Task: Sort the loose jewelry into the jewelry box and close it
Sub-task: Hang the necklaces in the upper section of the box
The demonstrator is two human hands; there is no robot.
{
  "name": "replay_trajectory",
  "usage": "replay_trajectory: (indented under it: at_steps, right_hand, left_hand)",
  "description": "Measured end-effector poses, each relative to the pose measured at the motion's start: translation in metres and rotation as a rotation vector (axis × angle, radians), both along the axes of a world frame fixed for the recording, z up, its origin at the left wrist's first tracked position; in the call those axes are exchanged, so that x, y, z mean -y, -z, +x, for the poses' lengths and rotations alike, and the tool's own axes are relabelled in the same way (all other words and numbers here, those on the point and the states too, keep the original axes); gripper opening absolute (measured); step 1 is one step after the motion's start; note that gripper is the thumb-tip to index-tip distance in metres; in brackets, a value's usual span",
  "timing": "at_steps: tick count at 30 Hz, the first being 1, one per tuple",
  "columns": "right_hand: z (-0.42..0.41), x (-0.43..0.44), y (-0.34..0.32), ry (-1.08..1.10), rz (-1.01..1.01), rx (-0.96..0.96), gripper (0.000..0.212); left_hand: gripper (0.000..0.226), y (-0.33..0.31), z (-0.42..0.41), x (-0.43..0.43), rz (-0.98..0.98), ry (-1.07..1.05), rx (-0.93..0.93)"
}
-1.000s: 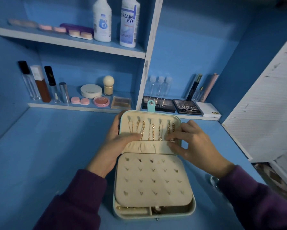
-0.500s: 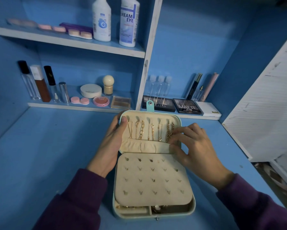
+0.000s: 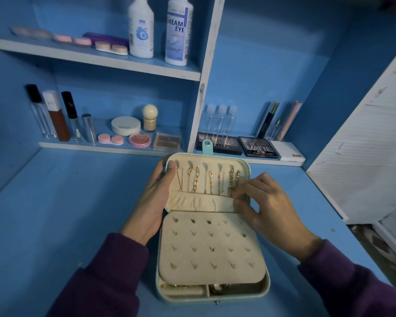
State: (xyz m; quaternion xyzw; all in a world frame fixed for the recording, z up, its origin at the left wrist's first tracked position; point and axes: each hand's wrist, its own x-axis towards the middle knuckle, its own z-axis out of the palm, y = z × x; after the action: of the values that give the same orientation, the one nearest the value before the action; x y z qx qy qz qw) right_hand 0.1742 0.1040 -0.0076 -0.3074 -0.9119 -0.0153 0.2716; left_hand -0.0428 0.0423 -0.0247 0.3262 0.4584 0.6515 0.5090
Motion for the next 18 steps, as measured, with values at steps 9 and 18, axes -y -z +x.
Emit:
replay_trajectory:
  at_steps: [9,18]
  right_hand:
    - [0.001,-0.004,-0.008,0.027,-0.140,-0.047,0.012]
    - [0.000,-0.009,-0.021,-0.054,-0.312,0.079,0.018]
  left_hand:
    - [0.032,0.000,0.001,-0.001,0.002,-0.011,0.005]
    - [0.030,-0.004,0.004,0.001,0.059,0.008,-0.012]
